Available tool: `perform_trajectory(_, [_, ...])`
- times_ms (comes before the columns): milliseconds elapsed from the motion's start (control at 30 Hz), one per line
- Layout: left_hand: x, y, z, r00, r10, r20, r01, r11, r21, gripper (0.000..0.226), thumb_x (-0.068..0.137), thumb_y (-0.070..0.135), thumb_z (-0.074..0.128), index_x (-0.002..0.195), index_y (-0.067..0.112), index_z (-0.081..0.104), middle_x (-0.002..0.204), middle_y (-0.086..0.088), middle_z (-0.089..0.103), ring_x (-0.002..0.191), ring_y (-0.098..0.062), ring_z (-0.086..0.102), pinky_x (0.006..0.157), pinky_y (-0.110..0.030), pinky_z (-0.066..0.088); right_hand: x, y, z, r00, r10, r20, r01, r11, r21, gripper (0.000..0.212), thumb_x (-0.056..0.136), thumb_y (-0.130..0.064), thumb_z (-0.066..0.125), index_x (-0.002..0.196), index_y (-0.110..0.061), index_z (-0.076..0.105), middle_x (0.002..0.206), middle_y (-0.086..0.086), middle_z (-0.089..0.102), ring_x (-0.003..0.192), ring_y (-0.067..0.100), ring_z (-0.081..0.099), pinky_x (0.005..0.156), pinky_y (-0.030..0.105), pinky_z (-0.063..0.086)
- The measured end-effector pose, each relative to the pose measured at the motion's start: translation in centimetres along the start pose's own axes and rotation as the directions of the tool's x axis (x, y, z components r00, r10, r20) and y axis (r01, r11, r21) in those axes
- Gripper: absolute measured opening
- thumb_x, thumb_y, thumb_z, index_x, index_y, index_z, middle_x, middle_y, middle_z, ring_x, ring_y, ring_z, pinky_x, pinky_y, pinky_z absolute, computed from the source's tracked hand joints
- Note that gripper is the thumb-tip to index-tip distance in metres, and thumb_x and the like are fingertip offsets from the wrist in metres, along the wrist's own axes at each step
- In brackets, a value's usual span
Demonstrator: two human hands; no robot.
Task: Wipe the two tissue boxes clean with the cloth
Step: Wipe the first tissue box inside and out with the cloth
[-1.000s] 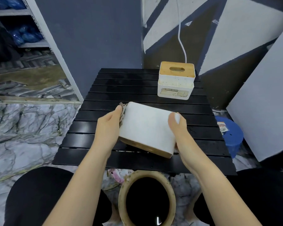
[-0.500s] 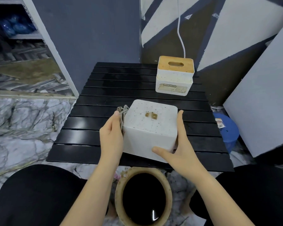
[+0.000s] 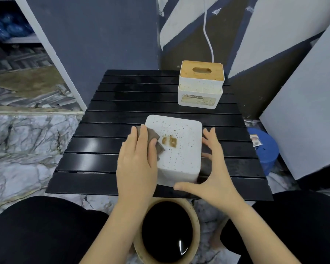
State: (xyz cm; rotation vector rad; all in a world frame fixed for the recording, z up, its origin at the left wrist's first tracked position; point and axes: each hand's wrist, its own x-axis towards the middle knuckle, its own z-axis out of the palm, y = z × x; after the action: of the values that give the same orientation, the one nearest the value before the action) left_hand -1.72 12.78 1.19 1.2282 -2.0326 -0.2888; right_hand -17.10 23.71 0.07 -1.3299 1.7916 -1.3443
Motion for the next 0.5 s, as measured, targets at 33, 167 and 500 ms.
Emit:
perform_trajectory(33, [-0.1, -0.1, 0.0, 1.000, 0.002, 0.008, -0.002, 1.000, 0.007, 0.051, 0.105, 0.037, 0.041, 0.145, 0.007, 0.054, 0.149, -0.017, 0.053, 0.128, -0.036, 0.056, 0.102, -0.055, 0.051, 0.5, 0.3, -0.7, 1.000, 0.014, 0.016, -0.014, 1.000, 0.005, 0.155, 0.050, -0.054, 0.098, 0.164, -0.035, -0.006, 0.169, -0.026, 0.007, 0.153, -0.004, 0.019, 0.122, 0.031, 0.033])
perform_trajectory(167, [0.1, -0.5, -0.4, 0.997, 0.052, 0.060, -0.057, 0.995, 0.086, 0.052, 0.105, 0.036, 0.039, 0.147, 0.007, 0.050, 0.151, -0.019, 0.050, 0.131, -0.041, 0.054, 0.102, -0.057, 0.050, 3.4, 1.4, -3.0, 0.957, 0.167, 0.238, -0.173, 0.985, 0.004, 0.170, 0.032, -0.069, 0.097, 0.157, -0.053, -0.017, 0.168, -0.032, -0.007, 0.157, -0.001, 0.007, 0.129, 0.044, 0.021])
perform_trajectory(500, [2.1, 1.5, 0.5, 0.960, 0.058, 0.274, -0.168, 0.901, 0.400, 0.071, 0.103, 0.044, 0.024, 0.150, -0.009, 0.035, 0.152, -0.034, 0.039, 0.140, -0.049, 0.042, 0.116, -0.059, 0.035, 4.7, 1.9, -2.9, 0.948, 0.079, 0.308, -0.092, 0.995, 0.028, 0.151, 0.046, -0.035, 0.101, 0.160, -0.045, 0.001, 0.164, -0.027, 0.016, 0.151, -0.008, 0.019, 0.126, 0.039, 0.030])
